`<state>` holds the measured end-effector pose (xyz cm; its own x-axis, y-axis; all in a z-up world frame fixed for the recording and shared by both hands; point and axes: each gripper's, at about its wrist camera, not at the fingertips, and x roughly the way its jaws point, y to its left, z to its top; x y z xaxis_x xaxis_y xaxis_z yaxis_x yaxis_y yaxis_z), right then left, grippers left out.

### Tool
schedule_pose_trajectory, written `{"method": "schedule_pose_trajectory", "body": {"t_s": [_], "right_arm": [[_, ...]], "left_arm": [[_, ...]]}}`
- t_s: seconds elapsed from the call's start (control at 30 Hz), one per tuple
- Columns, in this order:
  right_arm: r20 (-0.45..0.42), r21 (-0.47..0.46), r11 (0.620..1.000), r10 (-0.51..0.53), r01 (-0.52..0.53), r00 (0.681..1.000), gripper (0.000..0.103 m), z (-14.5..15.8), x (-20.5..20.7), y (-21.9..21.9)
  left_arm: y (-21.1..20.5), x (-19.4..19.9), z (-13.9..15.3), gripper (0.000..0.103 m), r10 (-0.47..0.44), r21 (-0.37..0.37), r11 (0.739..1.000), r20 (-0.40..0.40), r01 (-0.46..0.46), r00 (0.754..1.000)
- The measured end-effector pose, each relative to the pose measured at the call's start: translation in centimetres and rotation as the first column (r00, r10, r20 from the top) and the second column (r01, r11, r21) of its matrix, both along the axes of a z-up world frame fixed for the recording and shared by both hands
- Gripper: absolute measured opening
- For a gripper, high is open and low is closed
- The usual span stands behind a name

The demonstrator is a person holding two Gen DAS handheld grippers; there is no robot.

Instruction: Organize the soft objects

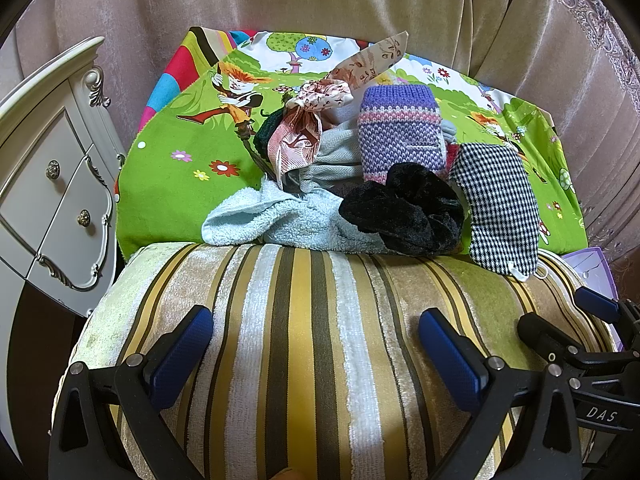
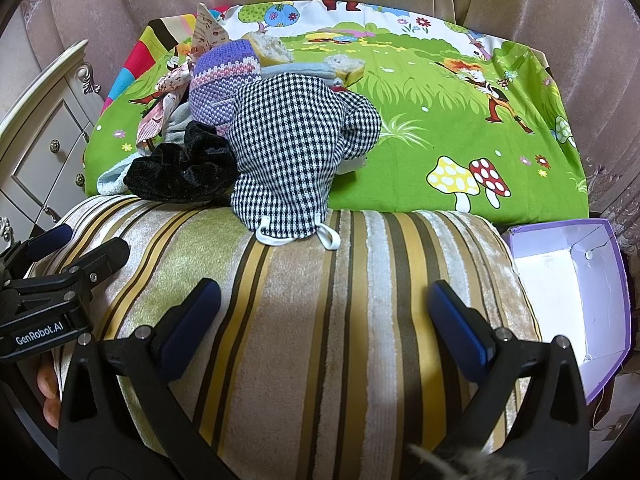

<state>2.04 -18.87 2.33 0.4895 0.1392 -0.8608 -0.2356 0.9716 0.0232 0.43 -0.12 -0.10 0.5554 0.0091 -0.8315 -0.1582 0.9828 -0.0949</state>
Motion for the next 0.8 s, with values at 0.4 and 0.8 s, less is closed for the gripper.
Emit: {"method": "schedule_pose_trajectory", "body": {"t_s": [0.4,0.8], "right_arm": [[0.028,-0.016,1.000,-0.002,0.002,1.000,0.103,-0.1,-0.2,0.5],[-0.028,-0.009,0.998,0.057,-0.057,0.998,0.103,-0.2,1.5,0.7]], "left_arm": [[0.6,0.9,0.8,0.103,0.001,-0.049,0.999,0.002,-0.001,1.000],[0.8,8.7,-1.1,0.052,-0.125,-0.378,0.922,-0.087,0.083,0.988]]}}
